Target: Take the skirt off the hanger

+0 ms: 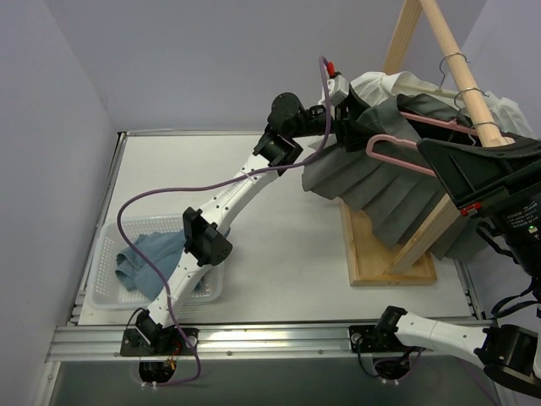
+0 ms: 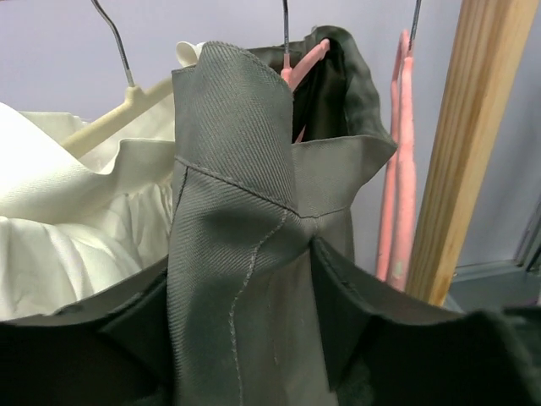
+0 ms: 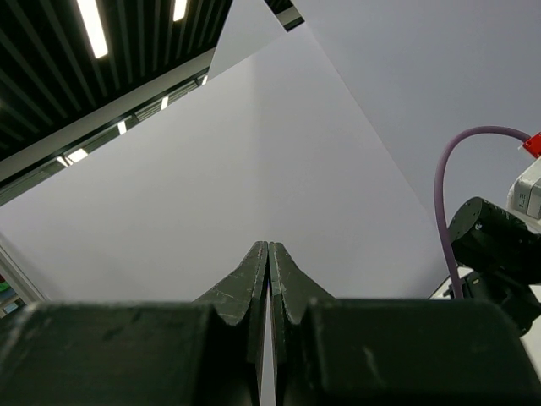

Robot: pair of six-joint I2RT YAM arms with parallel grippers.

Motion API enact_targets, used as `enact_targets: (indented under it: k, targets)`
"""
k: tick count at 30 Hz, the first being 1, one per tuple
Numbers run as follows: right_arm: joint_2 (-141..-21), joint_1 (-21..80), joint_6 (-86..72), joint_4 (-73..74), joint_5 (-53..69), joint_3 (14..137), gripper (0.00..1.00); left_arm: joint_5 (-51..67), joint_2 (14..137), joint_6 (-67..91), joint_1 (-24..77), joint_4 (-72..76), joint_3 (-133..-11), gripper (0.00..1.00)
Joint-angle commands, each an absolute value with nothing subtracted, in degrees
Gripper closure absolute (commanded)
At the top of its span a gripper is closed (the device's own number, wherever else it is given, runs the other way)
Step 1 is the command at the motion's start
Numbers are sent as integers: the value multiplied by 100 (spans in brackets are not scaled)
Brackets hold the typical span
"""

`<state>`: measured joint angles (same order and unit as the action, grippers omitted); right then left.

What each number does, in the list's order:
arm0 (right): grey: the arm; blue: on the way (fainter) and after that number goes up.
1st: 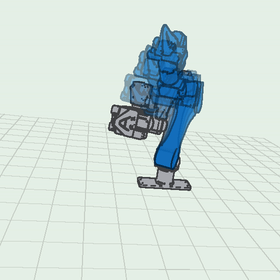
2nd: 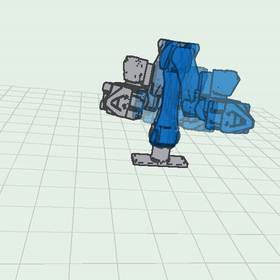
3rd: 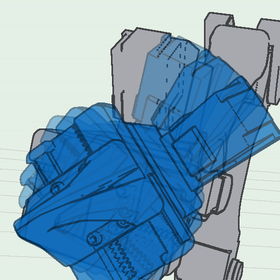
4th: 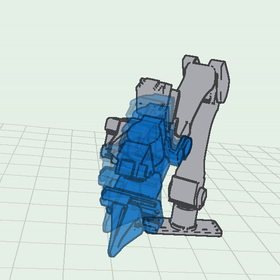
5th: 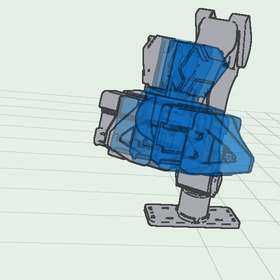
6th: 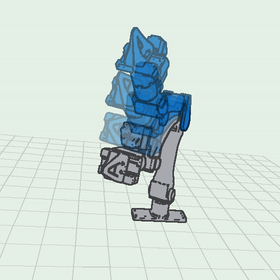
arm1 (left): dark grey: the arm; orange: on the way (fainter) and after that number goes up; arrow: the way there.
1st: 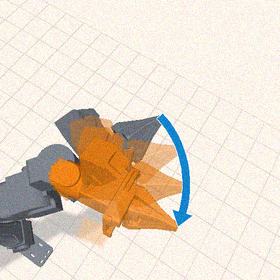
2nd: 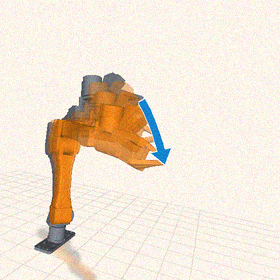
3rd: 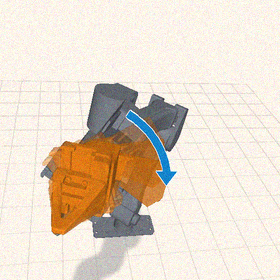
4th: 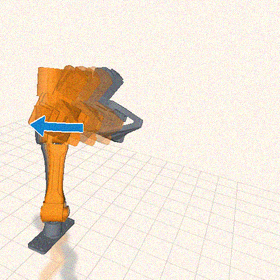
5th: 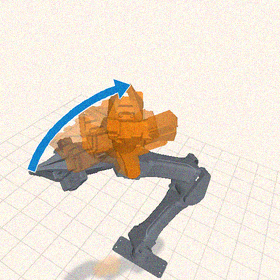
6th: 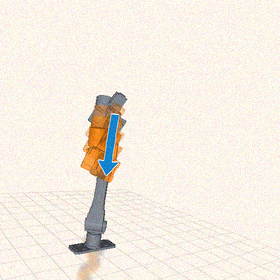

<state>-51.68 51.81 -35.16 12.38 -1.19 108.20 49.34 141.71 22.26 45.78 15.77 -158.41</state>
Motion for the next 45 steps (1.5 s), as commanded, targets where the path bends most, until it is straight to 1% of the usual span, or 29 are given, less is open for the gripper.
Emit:
enact_targets:
  k: [1, 3, 11, 13, 14, 19, 21, 25, 30, 35, 41, 45]
  targets:
    - [-5150, 5203, -3524, 852, -62, 10828, 100, 4816, 14036, 2311, 4631, 1916, -16101, 45]
    - [-5142, 5203, -3524, 852, -62, 10837, 100, 4799, 14045, 2329, 4658, 1907, -16102, 53]
    - [-5080, 5203, -3516, 870, -62, 10819, 100, 4816, 14054, 2663, 4684, 2179, -16084, 72]
    - [-5063, 5203, -3507, 879, -79, 10828, 100, 4860, 14036, 2856, 4676, 2276, -16093, 81]
    - [-5054, 5203, -3498, 879, -88, 10846, 100, 4991, 14019, 2943, 4684, 2407, -16093, 98]
    - [-5133, 5194, -3498, 1072, -132, 11047, 100, 5405, 13896, 3909, 4606, 2882, -15997, 98]
    - [-5159, 5194, -3507, 1046, -123, 11074, 100, 5344, 13852, 4461, 4544, 3295, -15926, 98]
    - [-5203, 5194, -3498, 1072, -97, 11118, 100, 5195, 13834, 4965, 4474, 3805, -15934, 98]
    - [-5212, 5194, -3489, 1020, -123, 11101, 100, 4808, 13782, 5072, 4386, 3806, -16180, 98]
    - [-5203, 5194, -3489, 1028, -149, 11127, 100, 4465, 13579, 5106, 4167, 3700, -16057, 98]
    - [-5291, 5221, -3331, 1274, -334, 11197, 100, 4815, 13333, 5387, 3920, 3647, -15909, 98]
    - [-5291, 5221, -3173, 1336, -509, 11048, 97, 5079, 13052, 5406, 3815, 3481, -15724, 98]
